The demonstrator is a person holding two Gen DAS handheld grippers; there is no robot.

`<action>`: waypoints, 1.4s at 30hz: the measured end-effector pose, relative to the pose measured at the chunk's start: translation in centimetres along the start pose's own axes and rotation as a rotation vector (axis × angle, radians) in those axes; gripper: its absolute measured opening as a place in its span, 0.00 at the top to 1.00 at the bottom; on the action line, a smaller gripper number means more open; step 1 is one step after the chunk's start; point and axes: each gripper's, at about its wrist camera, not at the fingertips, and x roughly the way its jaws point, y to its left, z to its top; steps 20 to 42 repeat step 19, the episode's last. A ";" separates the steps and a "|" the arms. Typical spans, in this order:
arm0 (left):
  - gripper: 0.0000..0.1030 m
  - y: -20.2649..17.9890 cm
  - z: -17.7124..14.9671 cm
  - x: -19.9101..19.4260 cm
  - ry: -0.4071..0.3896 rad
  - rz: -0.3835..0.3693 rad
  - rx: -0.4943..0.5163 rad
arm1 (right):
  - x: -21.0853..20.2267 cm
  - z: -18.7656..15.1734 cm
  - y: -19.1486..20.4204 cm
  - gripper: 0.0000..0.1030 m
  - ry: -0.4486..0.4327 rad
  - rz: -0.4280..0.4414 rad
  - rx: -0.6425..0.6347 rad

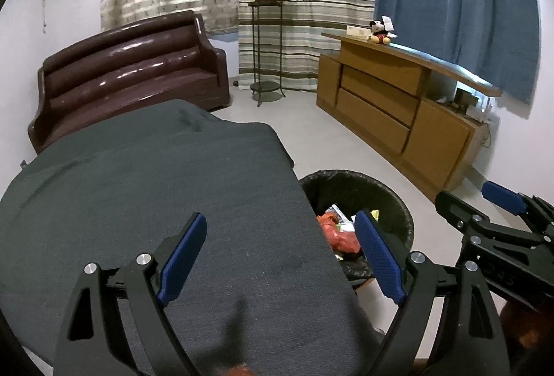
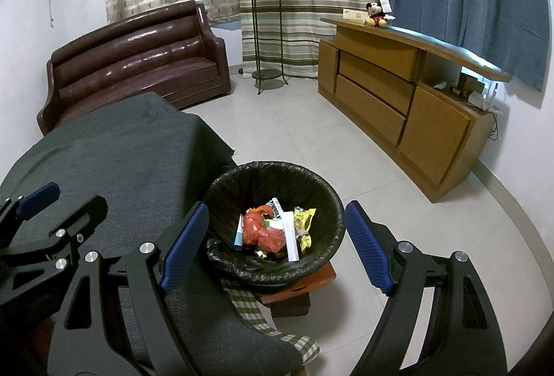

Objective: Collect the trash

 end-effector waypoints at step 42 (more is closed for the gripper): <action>0.18 1.2 -0.2 1.5 0.071 -0.020 -0.047 | -0.2 -0.3 0.2 0.23 0.010 -0.002 -0.008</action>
